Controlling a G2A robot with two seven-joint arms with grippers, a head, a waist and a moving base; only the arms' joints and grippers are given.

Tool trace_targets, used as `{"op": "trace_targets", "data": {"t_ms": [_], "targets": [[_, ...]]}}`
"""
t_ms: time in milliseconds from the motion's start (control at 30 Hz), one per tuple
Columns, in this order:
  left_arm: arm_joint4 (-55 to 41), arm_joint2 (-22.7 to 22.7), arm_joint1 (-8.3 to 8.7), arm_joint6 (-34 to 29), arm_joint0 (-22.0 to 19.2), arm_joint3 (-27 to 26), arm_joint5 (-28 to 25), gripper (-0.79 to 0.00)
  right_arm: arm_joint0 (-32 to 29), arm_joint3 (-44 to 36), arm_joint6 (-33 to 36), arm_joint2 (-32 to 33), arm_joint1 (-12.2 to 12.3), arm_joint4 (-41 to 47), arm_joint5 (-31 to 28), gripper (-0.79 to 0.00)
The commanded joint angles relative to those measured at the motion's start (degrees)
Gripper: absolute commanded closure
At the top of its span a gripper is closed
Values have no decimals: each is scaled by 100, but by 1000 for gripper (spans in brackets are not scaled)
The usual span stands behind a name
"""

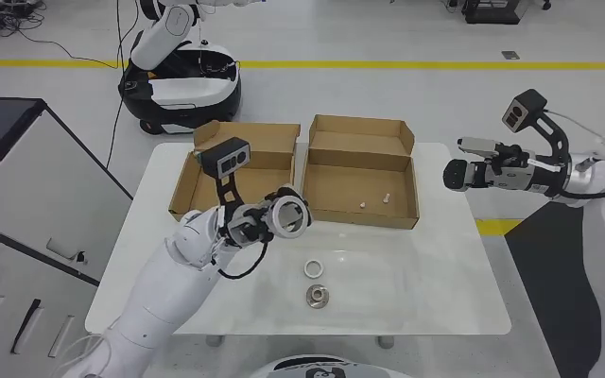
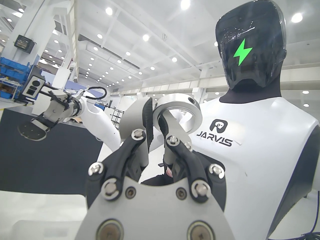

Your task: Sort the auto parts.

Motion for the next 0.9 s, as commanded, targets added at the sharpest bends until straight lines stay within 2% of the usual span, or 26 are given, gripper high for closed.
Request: {"op": "trace_targets", "data": {"t_ms": [0,200,400,633,867], "targets": [[-92,17,16,0,-6,-5,0,0,0,0,0,0,0,0,0,-785],[-599,51,26,0,-6,-172,0,0,0,0,0,0,0,0,0,-785],[-1401,0,-49,-1,41,-432,0,0,0,0,0,0,0,0,0,-785],[-1546,-33,-135,-1,47,-545,0,0,0,0,0,0,0,0,0,-785],[-1432,-5,-138,-2,22,-574,0,0,0,0,0,0,0,0,0,-785]]}}
